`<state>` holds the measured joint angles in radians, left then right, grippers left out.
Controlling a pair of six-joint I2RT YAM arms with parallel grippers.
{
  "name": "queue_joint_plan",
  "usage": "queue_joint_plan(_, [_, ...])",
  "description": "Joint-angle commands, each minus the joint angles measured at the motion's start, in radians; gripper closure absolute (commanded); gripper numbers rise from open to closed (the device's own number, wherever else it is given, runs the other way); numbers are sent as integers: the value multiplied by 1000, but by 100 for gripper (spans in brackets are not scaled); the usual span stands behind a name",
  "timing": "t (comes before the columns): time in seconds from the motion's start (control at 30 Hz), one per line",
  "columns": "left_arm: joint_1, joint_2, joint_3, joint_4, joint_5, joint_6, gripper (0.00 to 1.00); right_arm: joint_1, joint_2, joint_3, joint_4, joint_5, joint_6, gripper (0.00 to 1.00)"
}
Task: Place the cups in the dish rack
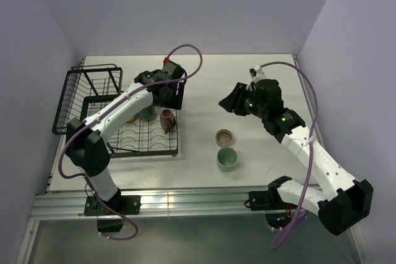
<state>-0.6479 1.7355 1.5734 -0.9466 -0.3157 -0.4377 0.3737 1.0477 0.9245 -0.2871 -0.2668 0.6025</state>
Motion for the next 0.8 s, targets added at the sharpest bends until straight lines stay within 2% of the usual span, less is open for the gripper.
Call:
queue_joint_plan(0.0, [-4,-94,106,-26,-25,17,24,143,-31,97,-128,167,-41,55])
queue_joint_plan(0.03, [-2,-111,134,-32,-22,19,23,178,-35,102,-148,248,-34,55])
queue_joint_plan(0.13, [-4,-145,177,-40,-10,22,23,307,-55,88,-208,328,5,54])
queue_joint_plan(0.2, [-4,-178,186,-32,-3,22,23,390,-71,60,-266,440,20,55])
queue_joint_plan(0.27, [-4,-204,186,-18,6,22,22,424,-92,37,-300,503,54,55])
queue_joint_plan(0.47, [-6,-281,192,20,43,27,21,568,-156,-35,-411,621,158,55])
queue_joint_plan(0.67, [-6,-294,215,20,49,28,20,694,-138,-62,-464,702,236,55])
queue_joint_plan(0.77, [-4,-301,209,22,49,28,21,718,-108,-67,-506,742,269,54])
